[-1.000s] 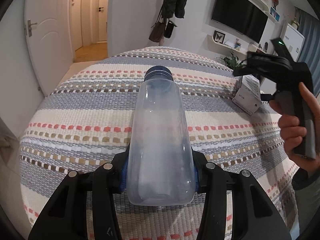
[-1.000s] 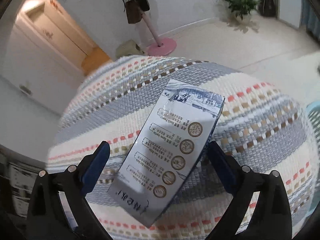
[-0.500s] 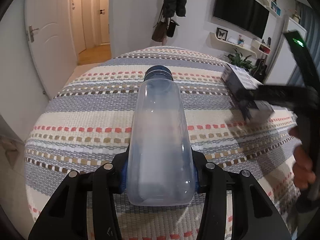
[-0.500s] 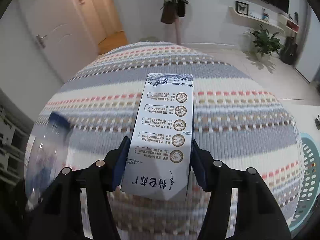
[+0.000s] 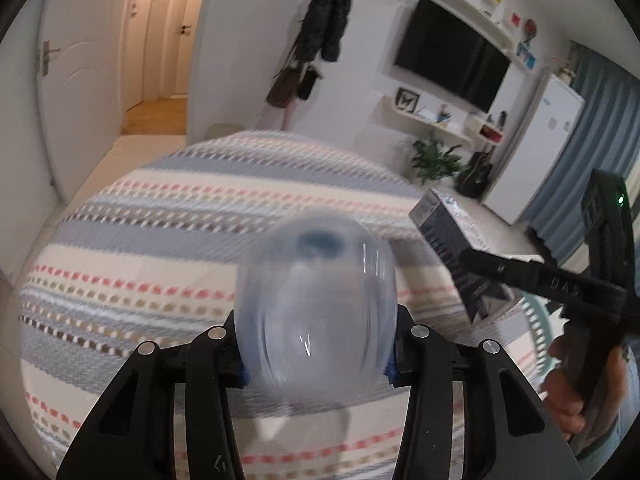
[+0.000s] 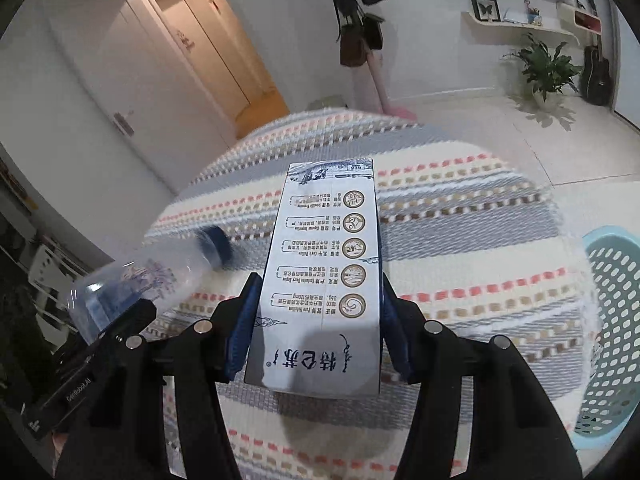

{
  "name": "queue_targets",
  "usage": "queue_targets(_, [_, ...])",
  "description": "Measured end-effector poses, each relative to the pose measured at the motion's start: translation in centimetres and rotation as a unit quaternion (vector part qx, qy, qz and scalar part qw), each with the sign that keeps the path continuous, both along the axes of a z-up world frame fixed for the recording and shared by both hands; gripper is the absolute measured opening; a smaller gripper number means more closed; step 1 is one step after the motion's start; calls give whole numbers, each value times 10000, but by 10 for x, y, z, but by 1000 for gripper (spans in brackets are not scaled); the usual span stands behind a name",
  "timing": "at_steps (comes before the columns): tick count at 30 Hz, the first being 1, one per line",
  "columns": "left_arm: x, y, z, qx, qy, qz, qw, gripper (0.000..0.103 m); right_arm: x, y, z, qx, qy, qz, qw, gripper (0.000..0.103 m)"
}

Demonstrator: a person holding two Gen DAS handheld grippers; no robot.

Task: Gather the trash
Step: 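Carry the bottle and carton over the basket and open both tools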

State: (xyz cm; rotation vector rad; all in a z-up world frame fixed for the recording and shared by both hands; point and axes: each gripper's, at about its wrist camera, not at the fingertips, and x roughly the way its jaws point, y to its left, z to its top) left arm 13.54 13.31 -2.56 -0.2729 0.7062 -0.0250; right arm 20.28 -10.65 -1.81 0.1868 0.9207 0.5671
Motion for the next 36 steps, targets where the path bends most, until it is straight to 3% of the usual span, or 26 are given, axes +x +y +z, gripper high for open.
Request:
queue_targets(9, [17, -69, 41, 166, -425, -583, 9973, 42, -15, -64, 33, 505, -297, -324, 9978, 53])
queue_targets(17, [38, -152, 58, 286, -644, -1355, 9883, 42, -20, -155, 35, 791, -321, -1075, 9905, 53])
queue_targets(26, [71, -250, 42, 309, -537, -2242, 9726, 41, -14, -264, 8, 856, -136, -2033, 9753, 53])
queue_targets(36, [101, -336, -27, 321, 254, -2881, 9567, 40, -7, -318, -63, 667, 497, -2627, 9613, 53])
